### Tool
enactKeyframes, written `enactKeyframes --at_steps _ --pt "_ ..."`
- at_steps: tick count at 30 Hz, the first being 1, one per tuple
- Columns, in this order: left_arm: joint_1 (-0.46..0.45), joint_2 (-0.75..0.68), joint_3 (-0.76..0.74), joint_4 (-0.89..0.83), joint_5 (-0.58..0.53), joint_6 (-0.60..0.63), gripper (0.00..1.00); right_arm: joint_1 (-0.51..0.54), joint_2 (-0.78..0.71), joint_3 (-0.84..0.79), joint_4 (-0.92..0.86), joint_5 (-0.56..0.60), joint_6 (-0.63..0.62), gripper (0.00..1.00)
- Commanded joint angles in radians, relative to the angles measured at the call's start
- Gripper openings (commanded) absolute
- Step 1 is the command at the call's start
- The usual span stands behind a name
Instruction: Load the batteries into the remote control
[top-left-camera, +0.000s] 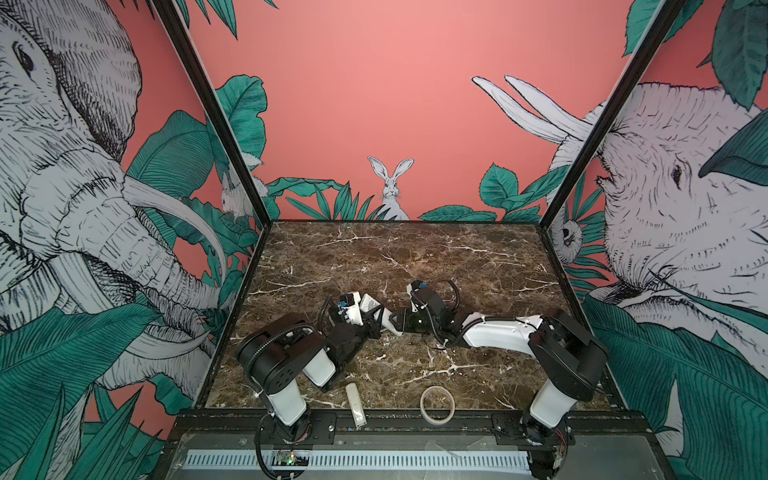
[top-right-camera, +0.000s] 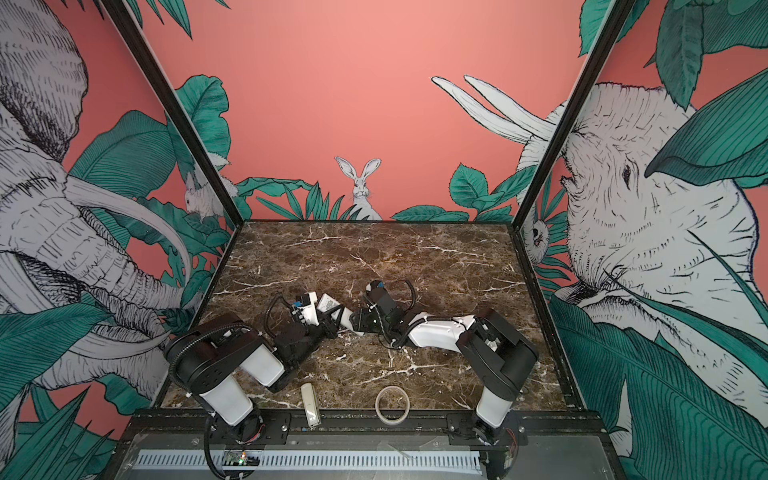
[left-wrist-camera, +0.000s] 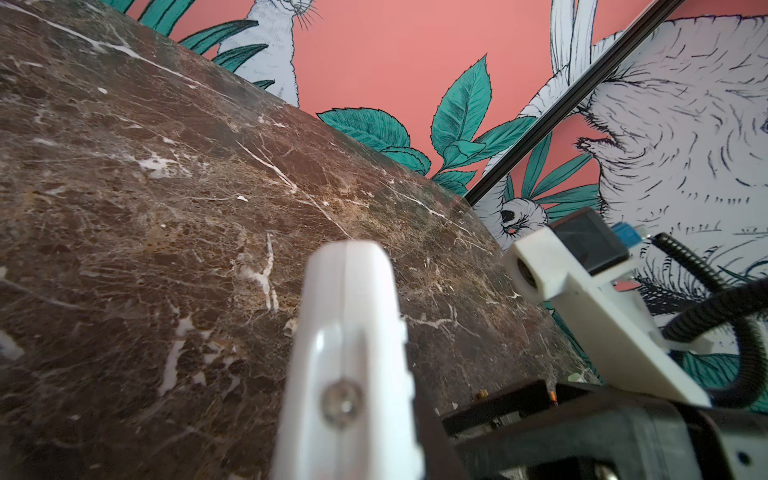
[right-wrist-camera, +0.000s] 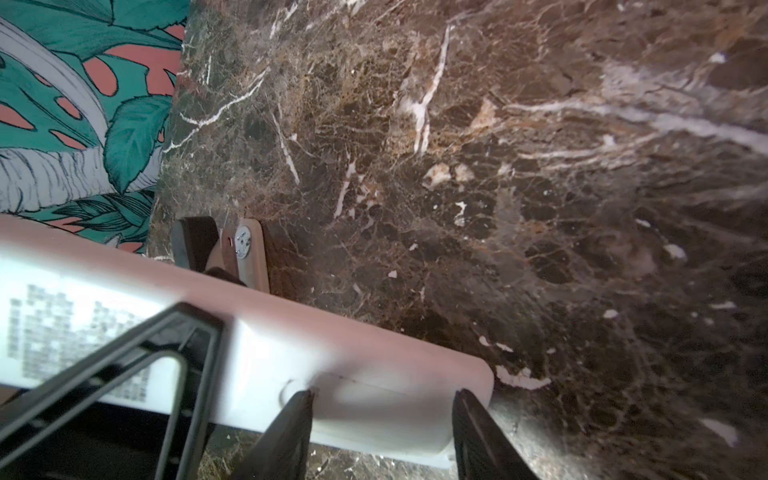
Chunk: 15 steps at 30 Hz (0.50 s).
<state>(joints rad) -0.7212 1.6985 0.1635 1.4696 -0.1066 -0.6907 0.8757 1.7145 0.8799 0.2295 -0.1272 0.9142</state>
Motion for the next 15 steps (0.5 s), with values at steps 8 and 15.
enactKeyframes --at_steps 8,15 --pt "-0.015 0.051 -0.037 -0.209 0.032 0.072 0.0 -0.003 0.08 0.025 0.108 -0.033 0.076 0.55" --pt "-0.014 0.062 -0.03 -0.207 0.041 0.073 0.0 0.01 0.122 0.033 0.144 -0.086 0.109 0.56"
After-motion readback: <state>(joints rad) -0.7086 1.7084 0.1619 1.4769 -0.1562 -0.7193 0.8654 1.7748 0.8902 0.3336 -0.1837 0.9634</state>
